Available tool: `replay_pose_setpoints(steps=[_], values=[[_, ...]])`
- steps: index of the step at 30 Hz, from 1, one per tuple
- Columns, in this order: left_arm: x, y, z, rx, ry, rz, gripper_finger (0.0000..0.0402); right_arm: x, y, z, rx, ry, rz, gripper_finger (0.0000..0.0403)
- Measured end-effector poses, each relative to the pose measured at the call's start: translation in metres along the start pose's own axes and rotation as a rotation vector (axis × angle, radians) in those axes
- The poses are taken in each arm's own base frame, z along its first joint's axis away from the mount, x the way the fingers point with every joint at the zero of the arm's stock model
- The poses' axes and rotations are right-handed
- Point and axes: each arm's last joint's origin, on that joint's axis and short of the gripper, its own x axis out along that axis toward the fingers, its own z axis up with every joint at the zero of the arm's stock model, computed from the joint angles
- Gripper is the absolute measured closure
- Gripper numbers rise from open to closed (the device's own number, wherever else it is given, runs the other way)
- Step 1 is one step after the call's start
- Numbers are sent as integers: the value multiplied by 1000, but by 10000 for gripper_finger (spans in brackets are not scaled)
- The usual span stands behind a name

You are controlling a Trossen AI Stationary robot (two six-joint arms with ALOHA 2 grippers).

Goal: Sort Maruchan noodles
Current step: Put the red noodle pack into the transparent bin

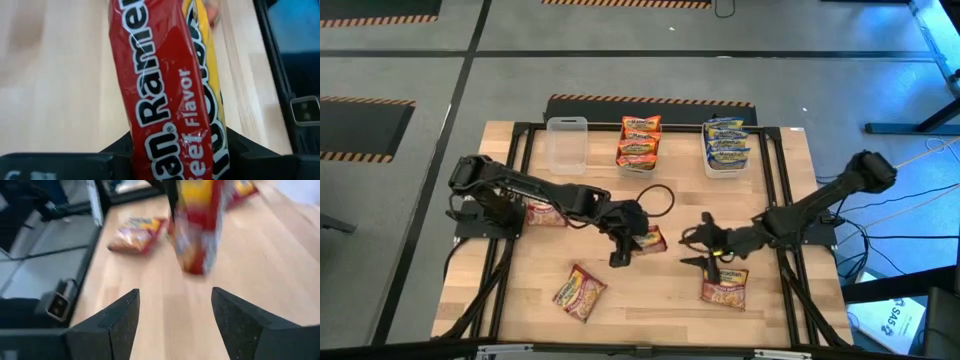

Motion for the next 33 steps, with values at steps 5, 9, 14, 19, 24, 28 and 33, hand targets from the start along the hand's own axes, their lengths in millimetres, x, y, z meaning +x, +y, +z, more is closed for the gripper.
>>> replay_pose_setpoints(steps=[5, 9, 14, 19, 24, 28, 33], values=[[-31, 4, -5, 5, 31, 102, 272, -14, 12, -13, -15, -22, -164, 171], [-68, 21, -16, 5, 98, 253, 271, -7, 15, -25, 4, -20, -238, 171], [-110, 57, -27, 40, 174, 451, 271, 12, 10, -51, 30, -10, -259, 171], [-137, 107, -36, 36, 254, 590, 271, 18, 2, -68, 54, -63, -271, 171], [-154, 160, -48, 1, 354, 703, 271, 17, -4, -75, 56, -98, -311, 171], [-166, 202, -63, -49, 434, 750, 271, 16, -5, -77, 79, -104, -319, 171], [-167, 256, -87, -149, 546, 769, 270, 17, -5, -76, 88, -106, -305, 171]])
